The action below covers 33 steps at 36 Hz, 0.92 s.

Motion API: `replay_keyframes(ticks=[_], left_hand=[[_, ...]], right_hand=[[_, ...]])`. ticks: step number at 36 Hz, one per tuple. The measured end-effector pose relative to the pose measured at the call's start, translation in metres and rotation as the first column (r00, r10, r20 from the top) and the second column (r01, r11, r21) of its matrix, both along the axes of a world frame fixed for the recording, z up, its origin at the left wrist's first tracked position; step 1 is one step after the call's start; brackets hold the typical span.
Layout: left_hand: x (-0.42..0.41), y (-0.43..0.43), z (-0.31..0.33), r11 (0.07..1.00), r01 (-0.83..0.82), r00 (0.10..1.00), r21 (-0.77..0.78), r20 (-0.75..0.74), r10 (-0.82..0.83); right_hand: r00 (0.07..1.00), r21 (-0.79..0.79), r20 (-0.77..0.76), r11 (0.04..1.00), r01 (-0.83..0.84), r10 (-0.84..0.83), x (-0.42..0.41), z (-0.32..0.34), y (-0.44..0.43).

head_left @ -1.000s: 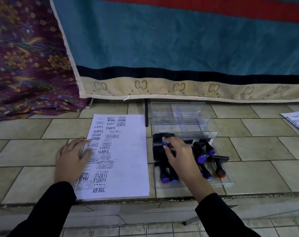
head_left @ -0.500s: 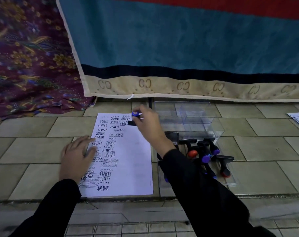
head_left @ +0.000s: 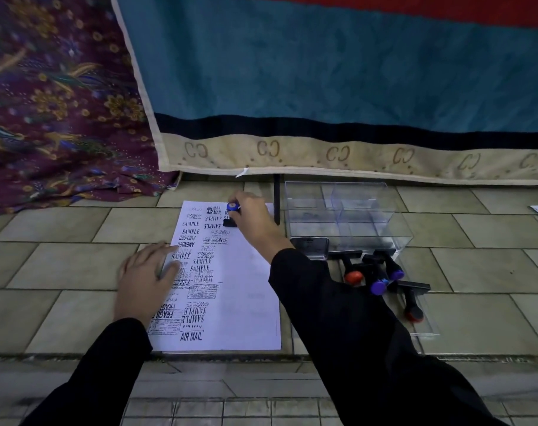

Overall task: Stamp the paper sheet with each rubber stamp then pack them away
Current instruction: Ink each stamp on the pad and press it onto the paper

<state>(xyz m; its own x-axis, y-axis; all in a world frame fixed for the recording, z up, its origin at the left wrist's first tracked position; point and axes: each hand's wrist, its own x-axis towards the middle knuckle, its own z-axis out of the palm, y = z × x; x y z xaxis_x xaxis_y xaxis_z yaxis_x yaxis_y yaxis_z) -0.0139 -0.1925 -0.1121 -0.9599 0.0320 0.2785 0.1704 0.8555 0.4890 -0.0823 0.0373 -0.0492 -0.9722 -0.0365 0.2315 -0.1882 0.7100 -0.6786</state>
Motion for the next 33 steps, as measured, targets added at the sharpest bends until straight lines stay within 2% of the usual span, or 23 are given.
replay_keyframes(ticks=[20,23,28,31,33], left_hand=[[0.002,0.001,0.004,1.0,0.0,1.0,-0.031,0.026,0.001],[0.002,0.001,0.003,1.0,-0.005,1.0,-0.026,0.03,0.005],[0.001,0.001,0.004,0.999,-0.005,1.0,-0.044,0.022,0.006],[0.001,0.0,0.002,0.999,-0.008,1.0,-0.044,0.021,0.009],[0.0,0.0,0.001,0.999,-0.002,1.0,-0.047,0.016,0.003]], right_hand=[[1.0,0.082,0.013,0.996,-0.025,0.024,0.003,0.001,-0.008],[1.0,-0.002,0.009,1.0,0.006,-0.006,0.006,0.001,-0.003],[0.968,-0.307,-0.106,0.934,0.184,-0.225,0.017,0.025,0.025],[0.931,-0.391,-0.192,0.894,0.219,-0.312,0.034,0.042,0.049],[0.928,-0.423,-0.203,0.883,0.205,-0.313,0.05,0.049,0.064]])
